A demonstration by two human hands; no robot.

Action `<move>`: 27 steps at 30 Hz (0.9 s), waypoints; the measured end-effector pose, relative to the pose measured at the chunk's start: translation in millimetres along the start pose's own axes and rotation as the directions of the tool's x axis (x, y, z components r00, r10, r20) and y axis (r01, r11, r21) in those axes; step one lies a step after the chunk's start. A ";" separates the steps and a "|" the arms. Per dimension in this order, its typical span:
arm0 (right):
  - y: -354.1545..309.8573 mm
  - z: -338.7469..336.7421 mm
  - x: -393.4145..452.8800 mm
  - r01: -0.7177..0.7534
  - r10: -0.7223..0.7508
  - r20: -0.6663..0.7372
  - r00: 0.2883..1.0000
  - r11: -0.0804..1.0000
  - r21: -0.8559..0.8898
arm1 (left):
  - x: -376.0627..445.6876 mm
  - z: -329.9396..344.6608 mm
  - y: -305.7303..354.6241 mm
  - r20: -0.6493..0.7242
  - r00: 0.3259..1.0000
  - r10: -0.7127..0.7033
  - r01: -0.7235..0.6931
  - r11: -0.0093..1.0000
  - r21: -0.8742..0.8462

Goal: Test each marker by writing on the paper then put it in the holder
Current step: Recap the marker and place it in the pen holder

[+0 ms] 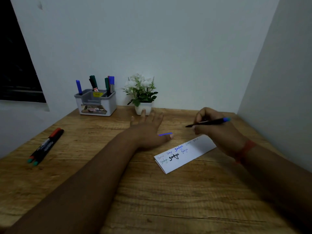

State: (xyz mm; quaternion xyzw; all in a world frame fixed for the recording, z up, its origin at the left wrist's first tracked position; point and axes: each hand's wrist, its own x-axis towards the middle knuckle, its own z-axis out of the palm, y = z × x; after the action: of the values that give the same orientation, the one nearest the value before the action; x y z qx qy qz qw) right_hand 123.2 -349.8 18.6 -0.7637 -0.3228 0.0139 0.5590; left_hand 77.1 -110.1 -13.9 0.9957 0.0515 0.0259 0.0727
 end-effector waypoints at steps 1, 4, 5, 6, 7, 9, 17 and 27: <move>3.2 -1.4 -6.7 -0.010 0.010 -0.001 1.000 0.999 -0.033 | 1.0 1.4 1.5 0.001 1.000 0.017 -0.017 1.000 0.015; 13.2 0.0 -18.8 -0.060 0.064 -0.030 0.997 0.991 0.117 | 3.0 5.1 6.2 0.003 0.998 0.065 -0.065 0.997 0.037; 15.8 1.6 -20.7 -0.084 0.089 -0.026 0.996 0.983 0.165 | 3.0 6.1 7.7 0.003 0.997 0.078 -0.078 0.996 0.037; 18.1 2.8 -21.3 -0.101 0.105 -0.015 0.994 0.982 0.158 | 3.3 7.0 8.7 0.004 0.996 0.087 -0.088 0.995 0.042; 18.8 3.2 -22.1 -0.114 0.115 0.003 0.993 0.987 0.109 | 3.5 8.6 9.8 0.010 0.996 0.094 -0.094 0.994 0.052; 18.4 3.0 -23.5 -0.125 0.125 0.033 0.992 0.992 -0.011 | 3.9 11.1 11.4 0.028 0.995 0.097 -0.099 0.992 0.079; 16.4 6.9 -26.7 -0.068 0.079 0.061 0.995 0.983 -0.169 | 3.9 9.7 16.5 0.063 0.992 0.106 -0.112 0.988 0.104; 18.3 1.9 -30.4 -0.115 0.121 0.021 0.992 0.974 -0.195 | 3.6 7.3 18.3 0.058 0.992 0.109 -0.116 0.983 0.143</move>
State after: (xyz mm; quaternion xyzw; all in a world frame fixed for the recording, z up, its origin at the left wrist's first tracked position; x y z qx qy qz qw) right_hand 107.1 -366.8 -8.2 -0.8318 -0.2859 0.0282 0.4748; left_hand 82.9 -128.8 -18.3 1.0000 -0.0050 0.0014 -0.0009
